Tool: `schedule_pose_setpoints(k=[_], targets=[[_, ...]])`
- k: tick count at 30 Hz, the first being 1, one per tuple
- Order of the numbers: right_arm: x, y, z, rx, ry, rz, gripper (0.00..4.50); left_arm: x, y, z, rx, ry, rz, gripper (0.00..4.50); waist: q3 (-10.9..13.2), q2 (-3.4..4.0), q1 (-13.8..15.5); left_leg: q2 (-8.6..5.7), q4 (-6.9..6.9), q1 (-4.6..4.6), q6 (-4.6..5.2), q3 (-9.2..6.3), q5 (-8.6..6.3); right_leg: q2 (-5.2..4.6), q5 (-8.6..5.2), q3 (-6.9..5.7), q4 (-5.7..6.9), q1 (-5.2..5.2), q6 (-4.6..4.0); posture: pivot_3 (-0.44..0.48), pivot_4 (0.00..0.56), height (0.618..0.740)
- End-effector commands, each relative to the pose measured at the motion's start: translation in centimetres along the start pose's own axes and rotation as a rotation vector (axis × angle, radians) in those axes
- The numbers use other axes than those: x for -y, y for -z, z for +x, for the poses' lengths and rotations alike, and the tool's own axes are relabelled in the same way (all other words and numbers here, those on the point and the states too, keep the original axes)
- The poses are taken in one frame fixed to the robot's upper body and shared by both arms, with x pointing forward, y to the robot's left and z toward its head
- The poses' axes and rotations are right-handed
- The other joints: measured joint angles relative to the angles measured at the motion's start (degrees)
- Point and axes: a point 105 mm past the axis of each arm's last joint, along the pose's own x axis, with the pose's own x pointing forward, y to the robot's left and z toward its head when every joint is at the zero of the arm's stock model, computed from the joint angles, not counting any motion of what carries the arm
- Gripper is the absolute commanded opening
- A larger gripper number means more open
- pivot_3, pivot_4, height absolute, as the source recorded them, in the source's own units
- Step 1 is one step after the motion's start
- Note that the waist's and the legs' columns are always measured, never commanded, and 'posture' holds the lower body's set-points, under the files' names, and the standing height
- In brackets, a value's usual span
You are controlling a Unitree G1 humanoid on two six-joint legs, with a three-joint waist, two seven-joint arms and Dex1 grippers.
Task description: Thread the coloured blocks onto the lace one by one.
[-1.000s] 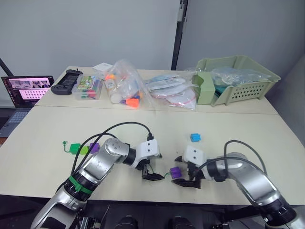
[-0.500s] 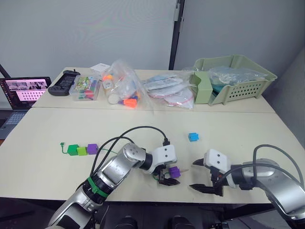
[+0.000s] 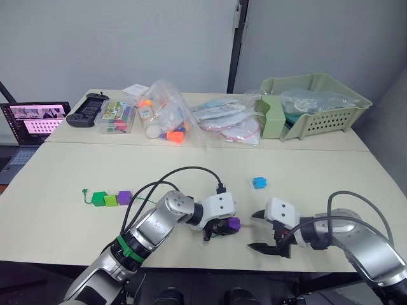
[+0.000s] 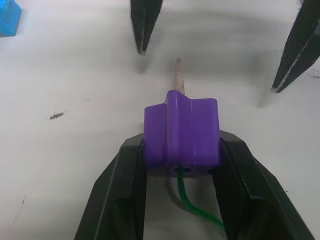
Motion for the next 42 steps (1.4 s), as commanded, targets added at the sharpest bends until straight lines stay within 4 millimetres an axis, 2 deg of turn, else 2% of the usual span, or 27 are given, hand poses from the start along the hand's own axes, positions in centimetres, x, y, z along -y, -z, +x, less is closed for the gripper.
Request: schedule_pose_setpoints(k=[1, 6, 8, 15, 21, 22, 25, 28, 34, 37, 39, 42], targets=[[0.5, -0.5, 0.2, 0.016, 0.01, -0.047, 4.5, 0.0, -0.8, -0.1, 0.025, 0.017, 0.041, 1.31, 0.0, 0.0, 0.0, 0.0, 0.0, -0.01, 0.0, 0.0, 0.0, 0.0, 0.0, 0.0, 0.0, -0.01, 0.0, 0.0, 0.15, 0.74], [0.8, 0.7, 0.9, -0.003, 0.003, -0.056, 3.03, 0.0, -0.7, -0.2, 0.022, 0.023, 0.046, 1.31, 0.0, 0.0, 0.0, 0.0, 0.0, 0.0, 0.0, 0.0, 0.0, 0.0, 0.0, 0.0, 0.0, 0.0, 0.0, 0.0, 0.15, 0.74], [0.8, 1.0, 0.9, -0.011, -0.001, -0.06, 2.3, -0.1, -0.7, -0.2, 0.022, 0.023, 0.047, 1.31, 0.0, 0.0, 0.0, 0.0, 0.0, 0.01, 0.0, 0.01, 0.0, 0.0, 0.0, 0.0, 0.0, 0.01, 0.0, 0.0, 0.15, 0.74], [0.9, 0.9, 0.7, 0.003, 0.0, -0.078, 0.02, -0.4, -0.3, -0.5, 0.015, 0.002, 0.034, 1.31, 0.0, 0.0, 0.0, 0.0, 0.0, 0.05, 0.0, 0.0, 0.0, 0.0, 0.0, 0.0, 0.02, 0.04, -0.01, 0.0, 0.15, 0.74], [1.6, 0.6, 0.0, 0.006, 0.02, -0.1, 0.0, -1.4, 0.8, -3.3, 0.021, -0.041, -0.003, 1.31, 0.0, 0.01, -0.1, 0.03, 0.0, 0.06, 0.0, -0.01, 0.0, 0.01, 0.01, 0.0, 0.05, 0.01, -0.01, 0.0, 0.15, 0.74], [1.7, 0.5, -0.2, 0.007, 0.024, -0.103, 0.0, -1.5, 1.3, -4.4, 0.018, -0.047, -0.004, 1.31, 0.0, 0.01, -0.1, 0.04, 0.0, 0.06, 0.0, -0.01, 0.0, 0.02, 0.01, -0.01, 0.05, 0.01, -0.01, 0.0, 0.15, 0.74], [2.2, 0.3, -1.1, 0.004, 0.043, -0.109, 0.0, -1.9, 3.5, -8.0, -0.031, -0.069, -0.026, 1.31, 0.0, 0.02, -0.4, 0.06, -0.03, 0.06, 0.0, 0.0, 0.0, 0.01, 0.01, 0.02, 0.06, -0.04, -0.02, 0.0, 0.15, 0.74], [2.5, 0.5, -1.7, -0.006, 0.058, -0.108, 0.0, -2.2, 5.4, -10.7, -0.082, -0.093, -0.047, 1.31, 0.0, 0.02, -0.2, 0.08, -0.05, 0.08, 0.0, 0.0, 0.0, 0.01, 0.01, 0.0, 0.06, -0.05, -0.03, 0.0, 0.15, 0.74], [2.7, 1.2, -2.4, -0.038, 0.066, -0.111, 0.0, -3.9, 12.4, -19.1, -0.35, -0.216, -0.089, 1.31, 0.0, 0.03, -0.1, 0.08, -0.05, 0.11, 0.0, 0.07, 0.0, -0.01, 0.01, -0.01, 0.03, -0.02, -0.04, 0.0, 0.15, 0.74], [2.7, 1.2, -2.3, -0.038, 0.06, -0.113, 0.0, -4.0, 13.6, -20.8, -0.398, -0.221, -0.096, 1.31, 0.0, 0.08, -0.6, 0.15, -0.1, 0.22, 0.0, 0.14, 0.0, 0.05, 0.03, 0.0, 0.06, -0.02, -0.11, 0.0, 0.15, 0.74], [2.6, 1.1, -2.1, -0.034, 0.057, -0.115, 0.0, -4.0, 15.2, -22.5, -0.47, -0.242, -0.092, 1.31, 0.0, 0.1, -0.6, 0.16, -0.12, 0.25, 0.0, 0.16, 0.0, 0.06, 0.03, 0.01, 0.09, -0.02, -0.12, 0.0, 0.15, 0.74], [2.7, 1.0, -2.0, -0.034, 0.055, -0.121, 0.0, -3.5, 16.2, -23.3, -0.502, -0.235, -0.099, 1.31, -0.1, 0.13, -0.8, 0.18, -0.12, 0.26, 0.0, 0.19, 0.0, 0.06, 0.03, 0.01, 0.1, -0.03, -0.12, 0.0, 0.15, 0.74]])
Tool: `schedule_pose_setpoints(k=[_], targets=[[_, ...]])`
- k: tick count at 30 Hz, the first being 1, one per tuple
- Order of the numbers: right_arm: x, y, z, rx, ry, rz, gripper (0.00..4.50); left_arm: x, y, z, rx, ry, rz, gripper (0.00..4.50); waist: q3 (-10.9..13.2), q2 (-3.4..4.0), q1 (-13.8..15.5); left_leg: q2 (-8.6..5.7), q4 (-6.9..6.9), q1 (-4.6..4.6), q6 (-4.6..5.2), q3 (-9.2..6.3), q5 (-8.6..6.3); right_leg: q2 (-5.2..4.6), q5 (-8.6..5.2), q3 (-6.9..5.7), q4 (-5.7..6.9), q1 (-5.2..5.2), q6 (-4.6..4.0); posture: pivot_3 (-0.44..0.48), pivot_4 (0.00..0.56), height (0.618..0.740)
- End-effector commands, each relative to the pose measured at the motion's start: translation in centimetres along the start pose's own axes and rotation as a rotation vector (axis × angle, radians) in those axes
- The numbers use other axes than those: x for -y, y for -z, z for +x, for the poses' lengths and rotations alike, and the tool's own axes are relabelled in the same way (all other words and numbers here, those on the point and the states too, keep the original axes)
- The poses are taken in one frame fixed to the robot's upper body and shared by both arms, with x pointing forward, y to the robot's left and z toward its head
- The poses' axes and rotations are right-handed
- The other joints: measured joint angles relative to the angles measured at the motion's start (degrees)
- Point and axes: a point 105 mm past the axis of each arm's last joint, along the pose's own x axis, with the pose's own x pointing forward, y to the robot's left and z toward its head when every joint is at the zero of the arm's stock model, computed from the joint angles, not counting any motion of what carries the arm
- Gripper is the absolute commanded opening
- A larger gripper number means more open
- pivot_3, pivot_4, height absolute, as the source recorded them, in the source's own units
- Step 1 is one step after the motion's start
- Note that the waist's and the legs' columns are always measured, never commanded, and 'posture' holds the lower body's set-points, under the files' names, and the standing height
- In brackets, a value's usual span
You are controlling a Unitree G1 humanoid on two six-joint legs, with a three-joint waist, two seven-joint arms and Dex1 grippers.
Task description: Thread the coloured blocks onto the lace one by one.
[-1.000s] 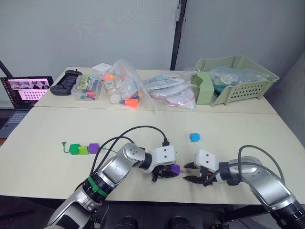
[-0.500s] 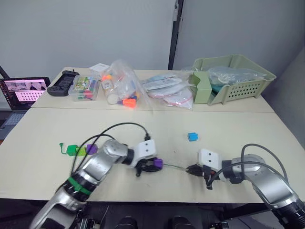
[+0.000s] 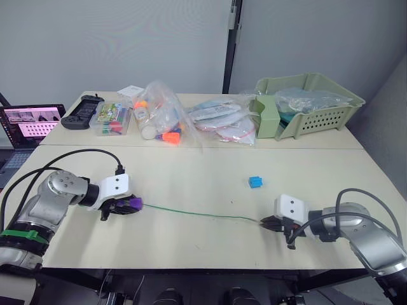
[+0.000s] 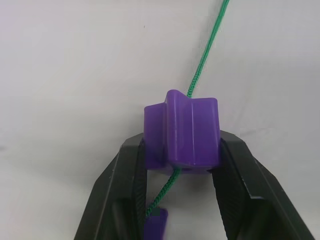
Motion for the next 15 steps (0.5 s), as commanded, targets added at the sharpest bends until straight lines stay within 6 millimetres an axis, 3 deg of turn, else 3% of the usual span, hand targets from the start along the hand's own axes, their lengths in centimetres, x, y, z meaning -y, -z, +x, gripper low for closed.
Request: schedule_pose_setpoints(k=[1, 5, 7, 9, 13, 15], targets=[[0.4, -0.8, -0.4, 0.015, 0.012, -0.039, 0.0, 1.1, 3.7, -0.5, -0.135, 0.029, -0.058, 1.31, 0.0, 0.04, -0.2, 0.0, -0.01, 0.01, 0.0, 0.01, 0.0, 0.0, 0.0, 0.0, 0.01, 0.0, 0.0, 0.0, 0.15, 0.74], [0.4, -1.0, -0.2, 0.023, 0.006, -0.046, 0.0, 1.2, 1.9, 0.2, -0.05, 0.032, -0.044, 1.31, 0.0, 0.07, -0.4, 0.0, -0.02, 0.03, 0.0, 0.04, 0.0, -0.01, -0.01, 0.0, 0.15, -0.04, 0.0, 0.0, 0.15, 0.74], [0.3, -1.3, 0.0, 0.032, -0.002, -0.049, 0.0, 1.2, -0.2, 0.4, 0.032, 0.047, -0.037, 2.36, 0.0, 0.07, -0.4, -0.01, -0.02, 0.06, 0.0, 0.06, 0.0, -0.03, -0.02, 0.01, 0.28, -0.05, 0.0, 0.0, 0.15, 0.74], [0.1, -1.6, 0.2, 0.038, -0.011, -0.052, 0.0, 1.3, -2.0, 0.6, 0.091, 0.063, -0.027, 2.97, 0.0, 0.07, -0.4, -0.02, -0.01, 0.02, 0.0, 0.06, 0.0, -0.03, -0.02, 0.02, 0.29, -0.08, 0.0, 0.0, 0.15, 0.74], [-0.3, -2.5, 1.1, 0.043, -0.039, -0.059, 0.0, 1.8, -7.5, 1.5, 0.264, 0.115, -0.039, 4.27, 0.0, -0.05, 0.4, -0.05, 0.12, -0.16, 0.0, -0.04, 0.0, -0.04, -0.03, -0.02, 0.29, -0.14, 0.02, 0.0, 0.15, 0.74], [-0.4, -2.8, 1.7, 0.038, -0.052, -0.067, 0.0, 3.0, -9.9, 2.3, 0.336, 0.176, -0.038, 4.27, 0.0, -0.06, 0.5, -0.06, 0.19, -0.22, 0.0, -0.04, 0.0, -0.05, -0.03, -0.01, 0.3, -0.15, 0.02, 0.0, 0.15, 0.74]])
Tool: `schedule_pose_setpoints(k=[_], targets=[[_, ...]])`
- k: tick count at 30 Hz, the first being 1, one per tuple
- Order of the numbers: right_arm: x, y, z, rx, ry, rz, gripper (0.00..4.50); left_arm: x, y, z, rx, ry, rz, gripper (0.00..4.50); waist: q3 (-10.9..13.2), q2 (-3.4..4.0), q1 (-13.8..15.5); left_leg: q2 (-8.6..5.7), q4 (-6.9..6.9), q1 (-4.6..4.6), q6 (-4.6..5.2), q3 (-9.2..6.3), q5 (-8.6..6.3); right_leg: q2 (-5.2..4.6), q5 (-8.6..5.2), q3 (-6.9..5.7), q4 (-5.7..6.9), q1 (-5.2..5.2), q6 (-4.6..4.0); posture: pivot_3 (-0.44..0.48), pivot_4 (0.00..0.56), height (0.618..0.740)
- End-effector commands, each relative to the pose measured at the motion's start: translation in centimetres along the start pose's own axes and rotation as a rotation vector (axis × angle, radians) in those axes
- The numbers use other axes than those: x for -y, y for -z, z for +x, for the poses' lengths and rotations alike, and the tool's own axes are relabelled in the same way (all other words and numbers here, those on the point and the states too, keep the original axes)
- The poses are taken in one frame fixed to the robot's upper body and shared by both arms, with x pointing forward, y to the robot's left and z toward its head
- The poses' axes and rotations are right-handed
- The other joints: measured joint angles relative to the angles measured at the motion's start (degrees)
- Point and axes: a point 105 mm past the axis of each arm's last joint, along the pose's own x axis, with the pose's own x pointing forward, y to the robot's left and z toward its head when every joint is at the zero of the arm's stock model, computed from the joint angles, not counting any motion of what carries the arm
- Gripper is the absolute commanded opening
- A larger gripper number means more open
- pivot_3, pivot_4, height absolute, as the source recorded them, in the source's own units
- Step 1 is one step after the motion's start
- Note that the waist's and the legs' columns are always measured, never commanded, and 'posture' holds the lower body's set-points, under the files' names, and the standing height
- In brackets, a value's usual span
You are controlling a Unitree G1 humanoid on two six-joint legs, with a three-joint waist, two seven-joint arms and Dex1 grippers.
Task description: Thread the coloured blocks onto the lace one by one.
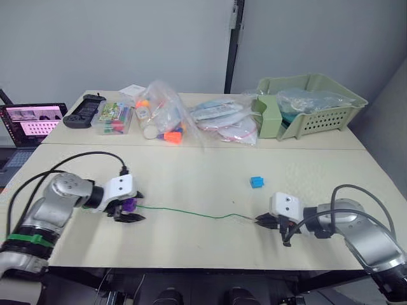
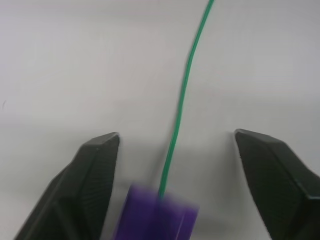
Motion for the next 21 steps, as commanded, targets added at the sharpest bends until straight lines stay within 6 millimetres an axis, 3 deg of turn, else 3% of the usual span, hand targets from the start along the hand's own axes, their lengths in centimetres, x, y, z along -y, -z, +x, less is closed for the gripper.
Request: schedule_pose_setpoints(k=[1, 4, 10, 18, 21], targets=[[0.0, -1.3, 0.7, 0.001, -0.013, -0.04, 0.0, 1.4, -4.8, 1.8, 0.135, 0.08, 0.031, 4.27, 0.0, 0.0, 0.2, -0.01, 0.02, 0.0, 0.0, 0.0, 0.0, -0.01, 0.0, 0.0, 0.0, 0.0, 0.01, 0.0, 0.15, 0.74], [-0.7, -2.0, 1.5, -0.003, -0.052, -0.046, 0.0, 3.2, -7.5, 5.5, 0.219, 0.129, 0.062, 4.27, 0.0, 0.0, 0.3, -0.05, 0.05, 0.02, 0.0, -0.03, 0.0, -0.01, -0.01, 0.0, 0.02, 0.05, 0.01, 0.0, 0.15, 0.74], [-0.8, -2.6, 3.0, -0.008, -0.076, -0.038, 0.0, 4.9, -10.1, 11.3, 0.297, 0.123, 0.128, 4.27, 0.0, -0.02, 0.2, -0.05, 0.1, 0.01, 0.0, -0.09, 0.0, 0.03, 0.0, 0.01, 0.06, 0.04, 0.01, 0.0, 0.15, 0.74], [-0.4, -3.0, 3.1, -0.007, -0.073, -0.041, 0.0, 5.5, -10.0, 13.0, 0.274, 0.145, 0.179, 4.27, 0.0, -0.02, 0.3, -0.08, 0.17, 0.0, 0.0, -0.1, 0.0, 0.0, 0.0, 0.01, 0.07, 0.06, 0.01, 0.0, 0.15, 0.74], [-0.5, -3.1, 3.2, -0.004, -0.074, -0.042, 0.0, 5.1, -10.0, 13.0, 0.272, 0.128, 0.18, 3.47, 0.0, -0.03, 0.3, -0.08, 0.21, -0.01, 0.0, -0.1, 0.0, 0.0, 0.0, 0.01, 0.06, 0.07, 0.01, 0.0, 0.15, 0.74]])
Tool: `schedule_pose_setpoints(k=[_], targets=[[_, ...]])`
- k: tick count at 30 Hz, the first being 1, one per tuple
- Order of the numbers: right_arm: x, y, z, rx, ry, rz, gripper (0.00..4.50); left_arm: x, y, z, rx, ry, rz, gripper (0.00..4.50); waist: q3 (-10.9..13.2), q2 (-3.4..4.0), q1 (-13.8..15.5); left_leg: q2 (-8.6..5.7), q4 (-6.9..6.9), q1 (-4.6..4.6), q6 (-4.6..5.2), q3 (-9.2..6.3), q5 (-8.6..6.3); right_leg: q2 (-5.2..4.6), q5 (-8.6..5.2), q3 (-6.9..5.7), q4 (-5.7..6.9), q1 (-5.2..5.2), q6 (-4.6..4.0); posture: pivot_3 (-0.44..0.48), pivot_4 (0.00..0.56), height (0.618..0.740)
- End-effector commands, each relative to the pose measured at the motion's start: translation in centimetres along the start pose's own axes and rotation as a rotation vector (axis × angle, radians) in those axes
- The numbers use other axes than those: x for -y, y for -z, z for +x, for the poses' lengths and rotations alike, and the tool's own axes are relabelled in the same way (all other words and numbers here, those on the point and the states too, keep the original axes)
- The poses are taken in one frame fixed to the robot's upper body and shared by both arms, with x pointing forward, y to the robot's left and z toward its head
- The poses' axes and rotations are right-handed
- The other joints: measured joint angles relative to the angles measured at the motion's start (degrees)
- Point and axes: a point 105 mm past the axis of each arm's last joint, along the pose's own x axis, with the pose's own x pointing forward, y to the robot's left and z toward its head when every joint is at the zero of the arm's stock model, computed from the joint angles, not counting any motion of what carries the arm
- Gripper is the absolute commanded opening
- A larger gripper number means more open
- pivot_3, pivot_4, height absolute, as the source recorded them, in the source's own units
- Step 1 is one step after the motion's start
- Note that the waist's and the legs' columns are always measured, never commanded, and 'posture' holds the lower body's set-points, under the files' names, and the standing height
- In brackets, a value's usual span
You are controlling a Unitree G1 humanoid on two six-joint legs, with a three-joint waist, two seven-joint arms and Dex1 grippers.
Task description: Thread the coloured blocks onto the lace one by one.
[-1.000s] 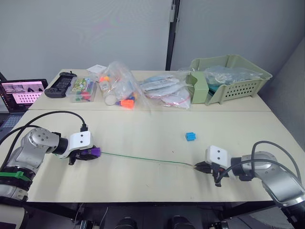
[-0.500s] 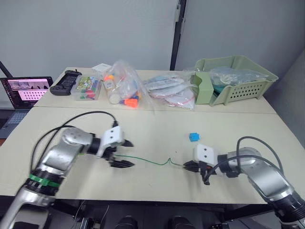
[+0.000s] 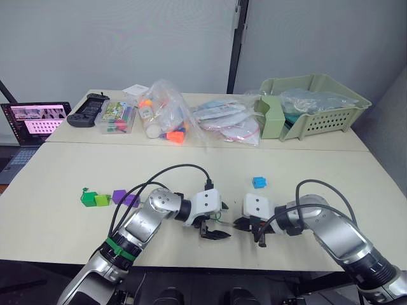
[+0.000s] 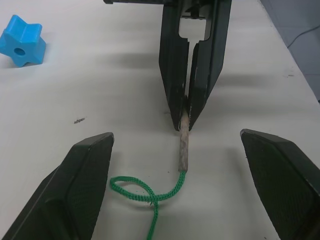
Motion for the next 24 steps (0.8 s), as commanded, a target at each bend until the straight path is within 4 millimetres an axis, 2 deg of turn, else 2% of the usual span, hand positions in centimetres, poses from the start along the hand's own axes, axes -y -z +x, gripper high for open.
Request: schedule_pose_setpoints(k=[1, 10, 22, 24], targets=[[0.29, -0.71, -0.35, 0.015, 0.016, -0.023, 0.0, -0.6, -0.81, -0.1, 0.015, -0.02, 0.044, 3.1, 0.0, 0.0, 0.0, 0.01, 0.0, 0.0, 0.0, 0.0, 0.0, 0.0, 0.0, -0.01, 0.0, 0.0, 0.0, 0.0, 0.15, 0.74], [0.18, -0.68, -0.32, 0.017, 0.013, -0.017, 0.0, -0.54, -0.61, -0.16, 0.007, -0.023, 0.038, 0.12, 0.0, 0.0, 0.0, 0.0, 0.0, 0.0, 0.0, -0.01, 0.0, 0.0, 0.0, -0.01, 0.0, 0.0, 0.0, 0.0, 0.15, 0.74], [-0.45, -0.56, -0.16, 0.013, -0.007, 0.002, 0.0, -0.51, -0.7, -0.22, 0.019, -0.024, 0.028, 0.05, 0.0, 0.0, 0.0, 0.01, 0.0, -0.01, 0.0, -0.01, 0.0, 0.0, 0.0, -0.01, 0.0, 0.0, 0.0, 0.0, 0.15, 0.74], [-0.44, -0.81, -0.49, 0.045, 0.026, 0.043, 0.69, -0.41, -0.7, -0.24, 0.02, -0.021, 0.026, 0.0, 0.0, 0.0, 0.0, 0.0, 0.0, -0.01, 0.0, -0.01, 0.0, 0.0, 0.0, -0.01, 0.0, 0.0, 0.0, 0.0, 0.15, 0.74]])
